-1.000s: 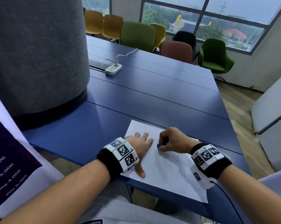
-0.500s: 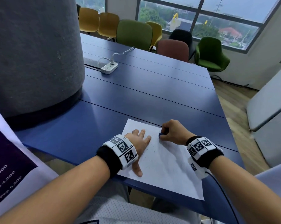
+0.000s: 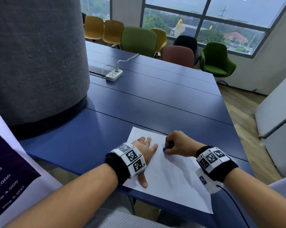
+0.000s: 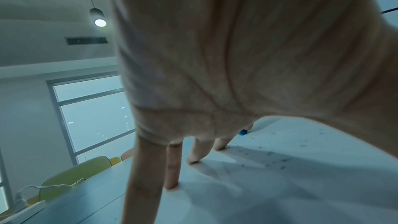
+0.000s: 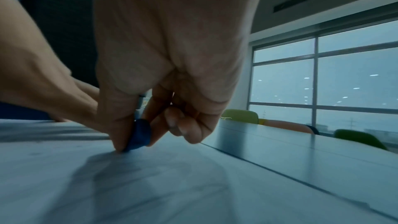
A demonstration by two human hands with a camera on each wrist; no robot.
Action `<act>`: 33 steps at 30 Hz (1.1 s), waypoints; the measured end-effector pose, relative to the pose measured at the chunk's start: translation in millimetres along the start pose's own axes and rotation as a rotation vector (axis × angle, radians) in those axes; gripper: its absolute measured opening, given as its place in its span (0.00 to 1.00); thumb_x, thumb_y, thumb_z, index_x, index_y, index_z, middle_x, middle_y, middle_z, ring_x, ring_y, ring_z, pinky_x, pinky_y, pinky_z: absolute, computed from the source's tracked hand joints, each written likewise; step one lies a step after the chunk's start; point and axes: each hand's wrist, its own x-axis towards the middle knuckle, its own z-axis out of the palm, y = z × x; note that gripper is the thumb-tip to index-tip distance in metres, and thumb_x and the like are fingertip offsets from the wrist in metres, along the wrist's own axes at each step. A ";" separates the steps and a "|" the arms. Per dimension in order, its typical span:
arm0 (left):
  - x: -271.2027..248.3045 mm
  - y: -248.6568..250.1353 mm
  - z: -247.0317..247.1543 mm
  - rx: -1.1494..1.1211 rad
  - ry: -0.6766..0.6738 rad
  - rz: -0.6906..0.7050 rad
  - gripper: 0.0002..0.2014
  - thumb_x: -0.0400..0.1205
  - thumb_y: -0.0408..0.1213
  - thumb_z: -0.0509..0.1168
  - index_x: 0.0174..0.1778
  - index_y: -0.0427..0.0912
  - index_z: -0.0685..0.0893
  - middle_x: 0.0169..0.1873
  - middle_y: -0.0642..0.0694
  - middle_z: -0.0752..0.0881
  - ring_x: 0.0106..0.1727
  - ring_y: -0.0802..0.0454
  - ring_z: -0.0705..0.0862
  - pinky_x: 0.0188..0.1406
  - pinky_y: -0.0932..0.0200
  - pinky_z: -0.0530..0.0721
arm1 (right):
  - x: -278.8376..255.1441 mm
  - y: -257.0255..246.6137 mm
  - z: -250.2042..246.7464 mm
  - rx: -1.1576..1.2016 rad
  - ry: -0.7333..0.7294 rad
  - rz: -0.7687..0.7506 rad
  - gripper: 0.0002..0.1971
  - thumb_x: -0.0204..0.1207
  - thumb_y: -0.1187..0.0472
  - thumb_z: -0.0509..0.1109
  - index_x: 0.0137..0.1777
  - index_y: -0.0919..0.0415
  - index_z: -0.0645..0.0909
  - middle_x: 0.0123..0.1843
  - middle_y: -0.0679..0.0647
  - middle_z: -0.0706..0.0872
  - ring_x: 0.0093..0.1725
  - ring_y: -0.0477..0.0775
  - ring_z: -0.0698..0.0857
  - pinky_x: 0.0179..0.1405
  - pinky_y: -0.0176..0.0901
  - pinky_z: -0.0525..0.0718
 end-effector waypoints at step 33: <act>5.3 0.1 -0.4 -0.071 -0.045 -0.009 0.75 0.56 0.58 0.85 0.85 0.52 0.35 0.85 0.34 0.38 0.84 0.32 0.47 0.79 0.35 0.60 | -15.2 -3.6 6.0 -0.006 0.023 -0.079 0.09 0.67 0.63 0.78 0.31 0.57 0.80 0.33 0.48 0.82 0.30 0.46 0.77 0.34 0.42 0.78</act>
